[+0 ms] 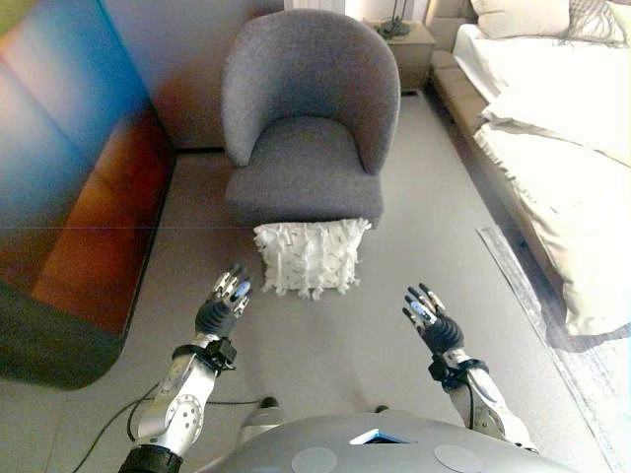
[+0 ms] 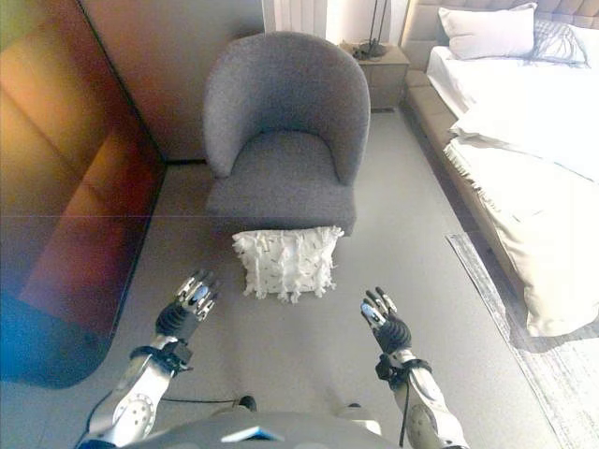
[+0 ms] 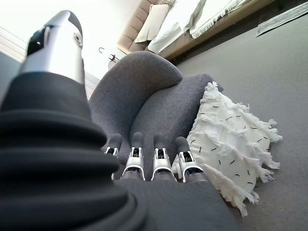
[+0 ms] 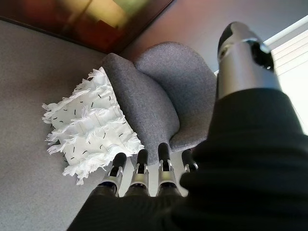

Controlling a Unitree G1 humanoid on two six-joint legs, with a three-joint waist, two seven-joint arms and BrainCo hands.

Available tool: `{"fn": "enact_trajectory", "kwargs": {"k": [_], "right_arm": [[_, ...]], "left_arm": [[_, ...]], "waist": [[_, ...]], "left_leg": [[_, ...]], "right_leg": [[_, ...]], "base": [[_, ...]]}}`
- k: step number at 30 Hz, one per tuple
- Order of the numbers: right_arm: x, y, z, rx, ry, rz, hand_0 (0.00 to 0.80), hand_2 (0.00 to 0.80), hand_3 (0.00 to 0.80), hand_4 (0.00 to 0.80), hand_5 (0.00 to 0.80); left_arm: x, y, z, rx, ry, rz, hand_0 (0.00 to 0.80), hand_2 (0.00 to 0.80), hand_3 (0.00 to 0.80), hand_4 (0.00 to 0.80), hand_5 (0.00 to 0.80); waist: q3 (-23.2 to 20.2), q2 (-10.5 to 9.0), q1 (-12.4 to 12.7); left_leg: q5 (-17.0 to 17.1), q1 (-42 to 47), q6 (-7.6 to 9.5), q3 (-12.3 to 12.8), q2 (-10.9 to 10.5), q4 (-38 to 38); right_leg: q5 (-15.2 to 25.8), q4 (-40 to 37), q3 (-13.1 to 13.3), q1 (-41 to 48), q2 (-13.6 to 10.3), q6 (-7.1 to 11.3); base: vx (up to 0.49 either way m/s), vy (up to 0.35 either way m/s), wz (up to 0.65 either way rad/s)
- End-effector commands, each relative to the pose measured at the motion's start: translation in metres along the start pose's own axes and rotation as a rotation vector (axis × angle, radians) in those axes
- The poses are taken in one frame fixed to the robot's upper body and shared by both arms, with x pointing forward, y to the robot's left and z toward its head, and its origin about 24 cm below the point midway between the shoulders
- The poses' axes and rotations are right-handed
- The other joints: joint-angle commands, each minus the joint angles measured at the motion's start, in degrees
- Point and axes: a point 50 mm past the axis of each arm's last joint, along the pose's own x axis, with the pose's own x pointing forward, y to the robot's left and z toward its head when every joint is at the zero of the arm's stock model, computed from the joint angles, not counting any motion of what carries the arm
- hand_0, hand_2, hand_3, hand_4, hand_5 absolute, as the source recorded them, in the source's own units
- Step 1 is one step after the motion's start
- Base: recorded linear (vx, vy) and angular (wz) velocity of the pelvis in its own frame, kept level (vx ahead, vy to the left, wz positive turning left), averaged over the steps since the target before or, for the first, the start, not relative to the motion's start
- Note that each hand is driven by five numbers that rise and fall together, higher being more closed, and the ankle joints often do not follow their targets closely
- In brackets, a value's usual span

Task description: Pick up the cushion and take it to the sofa

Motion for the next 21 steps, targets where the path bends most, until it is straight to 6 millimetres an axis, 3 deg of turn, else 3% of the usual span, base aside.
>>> {"fn": "enact_trajectory", "kwargs": {"k": [1,4,17,21], "right_arm": [[0.015,0.023,0.028,0.005,-0.144,0.078,0.000,0.000,0.000,0.000,0.000],[0.016,0.027,0.029,0.010,-0.145,0.083,0.000,0.000,0.000,0.000,0.000],[0.009,0.023,0.020,0.008,-0.111,0.078,0.000,0.000,0.000,0.000,0.000],[0.009,0.023,0.023,-0.005,-0.111,0.099,0.000,0.000,0.000,0.000,0.000]], "left_arm": [[0.015,-0.005,0.043,0.093,-0.180,-0.044,0.000,0.000,0.000,0.000,0.000],[0.017,-0.010,0.047,0.094,-0.199,-0.071,0.000,0.000,0.000,0.000,0.000],[0.005,0.003,0.041,0.115,-0.174,-0.015,0.000,0.000,0.000,0.000,0.000],[0.004,0.004,0.044,0.086,-0.195,0.001,0.000,0.000,0.000,0.000,0.000]], "waist": [[1.5,-1.24,0.3],[1.7,-1.33,0.1],[1.1,-1.16,0.2],[1.4,-1.10,-0.2]], "left_leg": [[-6.7,1.7,4.62,1.3,-2.1,1.3],[-6.8,1.4,4.68,1.5,-2.1,1.8],[-6.8,1.9,4.78,1.8,-2.4,1.4],[-7.2,0.6,5.02,2.4,-2.4,2.7]], "right_leg": [[-1.2,4.4,-3.5,-2.0,-1.0,0.68],[-1.3,5.0,-3.3,-2.5,-1.1,0.73],[-1.0,3.8,-3.3,-1.4,-1.2,1.02],[-1.3,4.9,-2.0,-3.3,-1.0,0.69]], "base": [[0.000,0.000,0.00],[0.000,0.000,0.00],[0.028,0.005,0.00],[-0.020,0.012,-0.01]]}}
